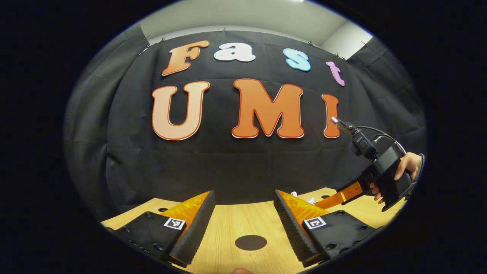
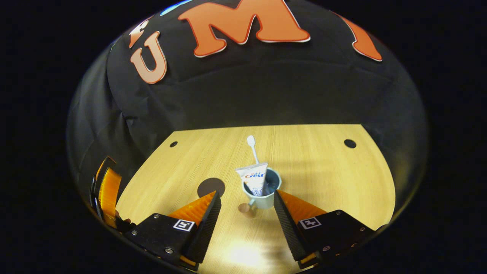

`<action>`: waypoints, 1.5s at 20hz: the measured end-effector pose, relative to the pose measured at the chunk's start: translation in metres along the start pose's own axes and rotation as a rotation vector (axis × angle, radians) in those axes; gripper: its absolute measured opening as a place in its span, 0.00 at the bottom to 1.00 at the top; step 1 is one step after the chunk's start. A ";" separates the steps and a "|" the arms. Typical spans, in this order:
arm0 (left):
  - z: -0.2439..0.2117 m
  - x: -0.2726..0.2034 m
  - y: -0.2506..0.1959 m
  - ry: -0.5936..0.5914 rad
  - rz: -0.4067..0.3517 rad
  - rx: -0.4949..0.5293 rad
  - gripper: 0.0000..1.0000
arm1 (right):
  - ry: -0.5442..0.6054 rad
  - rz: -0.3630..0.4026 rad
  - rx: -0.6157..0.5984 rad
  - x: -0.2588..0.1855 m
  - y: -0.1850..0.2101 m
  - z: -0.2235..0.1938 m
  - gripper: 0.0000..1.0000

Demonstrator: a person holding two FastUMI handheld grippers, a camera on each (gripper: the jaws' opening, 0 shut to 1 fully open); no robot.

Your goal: Put the toothbrush and toothpaste on the desktop into the cup, then pick up the cup and place it on the coaster on the desktop.

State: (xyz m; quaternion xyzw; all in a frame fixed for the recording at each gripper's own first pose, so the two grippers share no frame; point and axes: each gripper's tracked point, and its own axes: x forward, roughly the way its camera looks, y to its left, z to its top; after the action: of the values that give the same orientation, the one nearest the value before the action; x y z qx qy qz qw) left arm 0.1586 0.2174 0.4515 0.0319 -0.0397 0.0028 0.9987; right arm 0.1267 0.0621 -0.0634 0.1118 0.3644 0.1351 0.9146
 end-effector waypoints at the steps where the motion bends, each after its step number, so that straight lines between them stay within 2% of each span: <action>1: -0.003 -0.002 0.006 0.005 0.008 0.004 0.99 | 0.029 -0.016 -0.005 0.004 -0.001 -0.004 0.84; 5: -0.015 -0.007 0.020 0.019 0.030 0.004 0.96 | 0.159 -0.044 -0.006 0.020 -0.001 -0.020 0.85; 8: -0.027 -0.014 0.030 0.029 0.046 -0.008 0.98 | 0.254 -0.084 0.000 0.032 -0.003 -0.030 0.84; 12: -0.040 -0.019 0.044 0.046 0.068 -0.030 0.96 | 0.326 -0.149 0.021 0.056 -0.011 -0.042 0.83; 18: -0.059 -0.025 0.054 0.080 0.093 -0.044 0.99 | 0.422 -0.233 -0.024 0.079 -0.030 -0.064 0.82; 19: -0.064 -0.026 0.053 0.093 0.089 -0.057 0.98 | 0.427 -0.250 -0.023 0.083 -0.032 -0.067 0.74; 20: -0.071 -0.028 0.053 0.105 0.090 -0.062 0.96 | 0.430 -0.262 -0.020 0.087 -0.035 -0.068 0.80; 21: -0.074 -0.029 0.054 0.114 0.097 -0.060 0.99 | 0.432 -0.273 -0.016 0.090 -0.039 -0.070 0.76; 22: -0.076 -0.033 0.055 0.118 0.103 -0.055 0.99 | 0.429 -0.277 -0.014 0.092 -0.041 -0.068 0.73; 23: -0.078 -0.035 0.056 0.122 0.107 -0.056 0.96 | 0.431 -0.274 -0.013 0.094 -0.040 -0.068 0.66; 24: -0.079 -0.036 0.056 0.127 0.109 -0.062 0.98 | 0.429 -0.276 -0.016 0.097 -0.039 -0.068 0.61; 25: -0.082 -0.036 0.056 0.139 0.113 -0.067 0.99 | 0.426 -0.273 -0.022 0.096 -0.038 -0.069 0.51; 26: -0.085 -0.037 0.058 0.146 0.117 -0.068 0.98 | 0.427 -0.273 -0.020 0.095 -0.039 -0.068 0.45; 27: -0.087 -0.039 0.059 0.150 0.122 -0.069 0.98 | 0.422 -0.270 -0.027 0.096 -0.037 -0.067 0.28; 30: -0.088 -0.043 0.060 0.155 0.132 -0.059 0.98 | 0.418 -0.268 -0.066 0.098 -0.039 -0.065 0.26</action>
State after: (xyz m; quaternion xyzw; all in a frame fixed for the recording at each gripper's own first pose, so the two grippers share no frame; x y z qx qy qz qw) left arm 0.1222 0.2827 0.3642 -0.0006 0.0357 0.0697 0.9969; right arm 0.1560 0.0649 -0.1833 0.0023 0.5527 0.0444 0.8322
